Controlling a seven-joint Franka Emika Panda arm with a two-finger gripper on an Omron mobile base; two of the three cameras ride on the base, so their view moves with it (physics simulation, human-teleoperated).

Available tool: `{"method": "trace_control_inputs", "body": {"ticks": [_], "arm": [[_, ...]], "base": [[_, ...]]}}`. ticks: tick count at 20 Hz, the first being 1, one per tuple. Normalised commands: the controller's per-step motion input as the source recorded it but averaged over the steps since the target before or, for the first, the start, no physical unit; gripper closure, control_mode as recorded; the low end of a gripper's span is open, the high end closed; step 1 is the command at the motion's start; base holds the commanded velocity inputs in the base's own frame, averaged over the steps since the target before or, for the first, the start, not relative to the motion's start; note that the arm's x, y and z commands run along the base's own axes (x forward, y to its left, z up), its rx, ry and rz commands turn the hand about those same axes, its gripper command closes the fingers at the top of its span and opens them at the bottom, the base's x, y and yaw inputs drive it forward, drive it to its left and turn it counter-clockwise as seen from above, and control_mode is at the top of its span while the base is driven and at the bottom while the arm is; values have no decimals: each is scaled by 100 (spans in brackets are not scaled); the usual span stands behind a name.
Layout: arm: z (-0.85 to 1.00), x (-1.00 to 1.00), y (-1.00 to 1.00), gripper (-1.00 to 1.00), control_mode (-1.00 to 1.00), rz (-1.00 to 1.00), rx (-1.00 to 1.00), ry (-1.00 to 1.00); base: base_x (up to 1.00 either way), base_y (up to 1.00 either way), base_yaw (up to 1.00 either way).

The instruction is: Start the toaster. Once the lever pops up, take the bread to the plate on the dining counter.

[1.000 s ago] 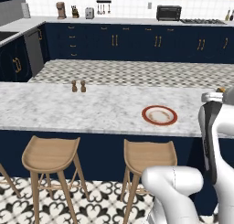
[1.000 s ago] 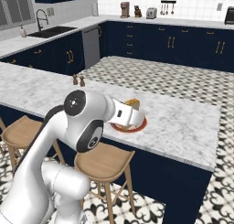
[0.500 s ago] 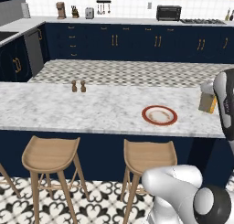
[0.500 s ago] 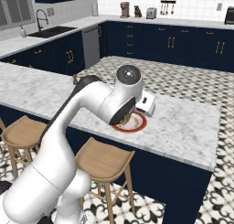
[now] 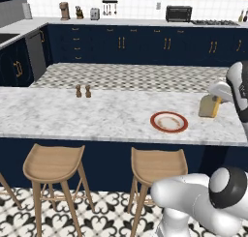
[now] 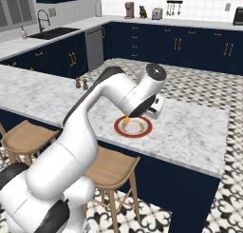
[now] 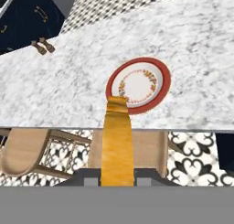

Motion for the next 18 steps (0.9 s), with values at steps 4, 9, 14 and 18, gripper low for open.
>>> {"method": "trace_control_inputs", "body": {"ticks": [4,9,14,18], "arm": [[-29,47,60,100,-100,4,6,10],[-31,51,30,100,-100,6,13,2],[-49,32,11,100,-100,1,18,-13],[-40,19,0,100,-100,0,13,-18]], "base": [[0,0,0],[0,0,0],[0,0,0],[0,0,0]]}}
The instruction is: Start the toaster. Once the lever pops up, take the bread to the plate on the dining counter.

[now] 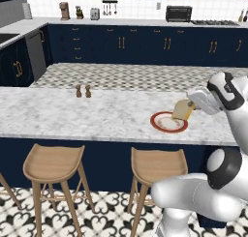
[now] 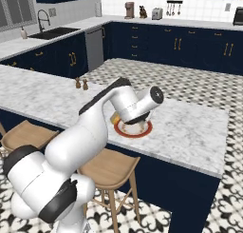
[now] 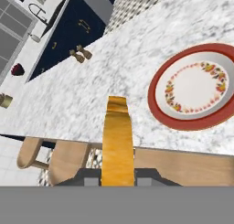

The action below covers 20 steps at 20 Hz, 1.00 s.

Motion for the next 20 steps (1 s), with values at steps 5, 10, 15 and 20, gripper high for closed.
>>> {"method": "trace_control_inputs", "body": {"ticks": [5,10,15,20], "arm": [[-31,16,0,100,-100,0,1,-4],[-11,15,0,100,-100,0,-1,1],[-10,15,0,100,-100,0,-6,10],[-31,12,0,100,-100,0,-7,8]], "base": [[0,0,0],[0,0,0],[0,0,0],[0,0,0]]}}
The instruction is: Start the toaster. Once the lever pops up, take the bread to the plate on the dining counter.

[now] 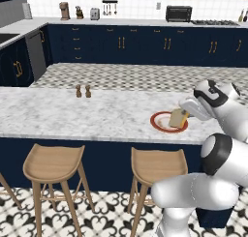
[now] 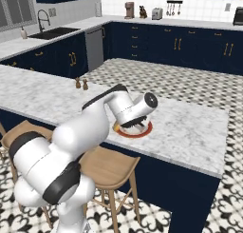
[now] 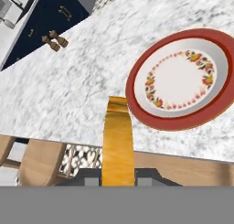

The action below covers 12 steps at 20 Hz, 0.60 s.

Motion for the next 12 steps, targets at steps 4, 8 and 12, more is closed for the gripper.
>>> {"method": "trace_control_inputs", "body": {"ticks": [4,8,12], "arm": [[-30,14,0,100,-100,0,-2,4],[-1,27,0,100,-100,0,0,0],[8,26,0,100,-100,0,0,7]], "base": [[0,0,0],[0,0,0],[0,0,0]]}}
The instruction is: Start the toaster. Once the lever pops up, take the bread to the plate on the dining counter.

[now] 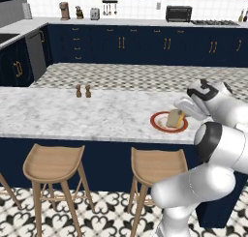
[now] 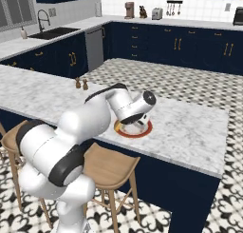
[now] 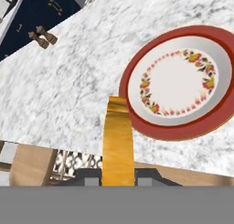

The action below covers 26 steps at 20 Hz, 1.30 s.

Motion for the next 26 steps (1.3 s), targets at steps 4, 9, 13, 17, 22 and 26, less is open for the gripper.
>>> {"method": "trace_control_inputs", "body": {"ticks": [4,9,13,17,22,26], "arm": [[0,21,0,100,-100,0,0,8],[-30,15,-12,100,-100,0,0,1],[-13,31,-14,100,-100,0,0,0],[0,47,-2,100,-100,0,0,1],[-27,24,0,100,-100,0,-1,4],[-38,19,0,100,-100,1,0,0]], "base": [[0,0,0],[0,0,0],[0,0,0],[0,0,0],[0,0,0],[0,0,0]]}}
